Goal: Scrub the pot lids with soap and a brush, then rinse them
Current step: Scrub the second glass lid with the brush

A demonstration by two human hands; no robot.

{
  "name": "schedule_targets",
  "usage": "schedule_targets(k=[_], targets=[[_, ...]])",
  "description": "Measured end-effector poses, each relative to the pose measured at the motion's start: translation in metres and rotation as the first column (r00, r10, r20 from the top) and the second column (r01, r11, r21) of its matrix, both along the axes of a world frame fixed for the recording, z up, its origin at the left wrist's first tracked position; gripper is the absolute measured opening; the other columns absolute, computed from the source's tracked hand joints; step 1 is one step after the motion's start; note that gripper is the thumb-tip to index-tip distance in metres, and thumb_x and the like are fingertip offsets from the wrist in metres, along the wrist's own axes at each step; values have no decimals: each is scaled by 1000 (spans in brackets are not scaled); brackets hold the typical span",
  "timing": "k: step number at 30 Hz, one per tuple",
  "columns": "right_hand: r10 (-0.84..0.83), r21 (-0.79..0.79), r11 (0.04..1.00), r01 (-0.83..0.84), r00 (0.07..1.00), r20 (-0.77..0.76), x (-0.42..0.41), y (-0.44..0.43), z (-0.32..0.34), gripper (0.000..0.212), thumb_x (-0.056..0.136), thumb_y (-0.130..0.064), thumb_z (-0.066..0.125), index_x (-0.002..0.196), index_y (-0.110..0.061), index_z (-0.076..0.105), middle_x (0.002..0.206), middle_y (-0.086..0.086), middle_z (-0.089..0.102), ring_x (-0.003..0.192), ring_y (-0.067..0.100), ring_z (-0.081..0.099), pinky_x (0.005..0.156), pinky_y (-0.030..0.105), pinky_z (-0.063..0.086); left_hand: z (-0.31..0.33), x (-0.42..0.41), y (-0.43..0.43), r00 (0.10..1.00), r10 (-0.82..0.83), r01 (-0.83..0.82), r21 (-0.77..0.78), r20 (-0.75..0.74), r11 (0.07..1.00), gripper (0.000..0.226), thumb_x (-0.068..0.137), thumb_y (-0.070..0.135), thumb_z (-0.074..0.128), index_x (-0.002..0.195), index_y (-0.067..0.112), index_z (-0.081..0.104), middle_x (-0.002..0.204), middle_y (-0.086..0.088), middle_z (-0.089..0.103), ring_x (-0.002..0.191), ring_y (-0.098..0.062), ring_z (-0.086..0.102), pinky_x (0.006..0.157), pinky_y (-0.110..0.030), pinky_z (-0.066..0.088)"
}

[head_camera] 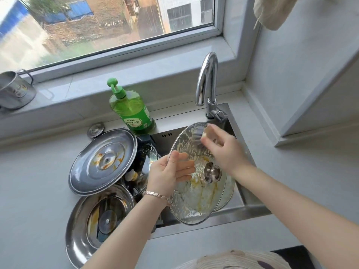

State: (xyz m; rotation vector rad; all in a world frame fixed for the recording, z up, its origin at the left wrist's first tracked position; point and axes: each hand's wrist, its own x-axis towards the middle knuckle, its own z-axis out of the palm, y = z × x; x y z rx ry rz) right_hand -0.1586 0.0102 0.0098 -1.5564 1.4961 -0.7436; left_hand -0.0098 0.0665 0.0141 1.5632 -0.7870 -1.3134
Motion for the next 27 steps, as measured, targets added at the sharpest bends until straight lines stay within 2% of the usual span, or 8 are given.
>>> schedule_targets(k=[2, 6, 9, 11, 15, 20, 24, 27], targets=[[-144, 65, 988, 141, 989, 39, -1, -8, -1, 55, 93, -45, 48, 143, -27, 35, 110, 6, 65, 99, 20, 59, 86, 36, 48, 2, -2, 1, 1000, -4, 4, -2, 5, 1000, 30, 95, 28, 44, 87, 9, 66, 75, -10, 73, 70, -24, 72, 66, -36, 59], [256, -106, 958, -265, 962, -91, 19, 27, 9, 49, 90, -47, 51, 137, -38, 40, 83, -3, 66, 76, 21, 61, 72, 37, 54, 2, -1, 2, 1000, 8, -8, -1, -2, 1000, 29, 94, 27, 44, 87, 7, 64, 78, -12, 73, 69, -24, 72, 65, -37, 59], [-12, 37, 999, 10, 998, 63, 1, -12, 1, 50, 93, -43, 51, 140, -28, 40, 114, -4, 62, 104, 22, 59, 82, 28, 46, 2, 1, 5, 1000, -12, 12, 0, 11, 1000, 30, 94, 29, 45, 88, 7, 65, 75, -10, 73, 70, -25, 72, 63, -35, 60], [-84, 67, 995, 80, 995, 59, -2, -15, 0, 53, 93, -43, 50, 142, -25, 38, 119, -2, 61, 107, 19, 56, 82, 27, 41, 3, -1, 5, 1000, -10, 10, -14, 18, 1000, 29, 93, 28, 45, 88, 7, 65, 74, -10, 73, 70, -24, 72, 62, -34, 60], [271, -116, 953, -279, 959, -82, 11, 28, 9, 45, 90, -43, 53, 134, -36, 45, 65, -6, 59, 58, 14, 54, 62, 28, 47, 6, 1, 1, 999, 35, -34, -45, 24, 998, 29, 94, 28, 44, 85, 9, 64, 72, -7, 73, 67, -23, 72, 62, -35, 60], [174, 170, 976, -136, 956, -238, -22, -10, -24, 10, 90, -47, 49, 92, -39, 54, 82, -7, 64, 74, 14, 57, 66, 32, 47, 6, 4, -3, 983, 185, -184, -32, 13, 982, 31, 95, 29, 45, 90, 7, 65, 78, -12, 72, 66, -22, 71, 60, -31, 59], [98, 72, 994, -83, 965, -242, -33, 3, -24, 13, 89, -50, 49, 85, -38, 53, 59, -11, 53, 60, 10, 50, 53, 26, 37, 7, 2, -9, 968, 244, -240, -73, 63, 968, 26, 95, 29, 46, 90, 10, 63, 76, -8, 71, 63, -14, 70, 57, -25, 58], [241, -8, 967, -256, 921, -306, -12, 29, -20, 10, 87, -52, 49, 88, -42, 48, 48, -13, 49, 50, 5, 45, 51, 26, 39, 7, -4, -11, 964, 239, -227, -108, 113, 968, 23, 94, 30, 47, 88, 14, 62, 76, -6, 71, 66, -13, 70, 58, -25, 57]])
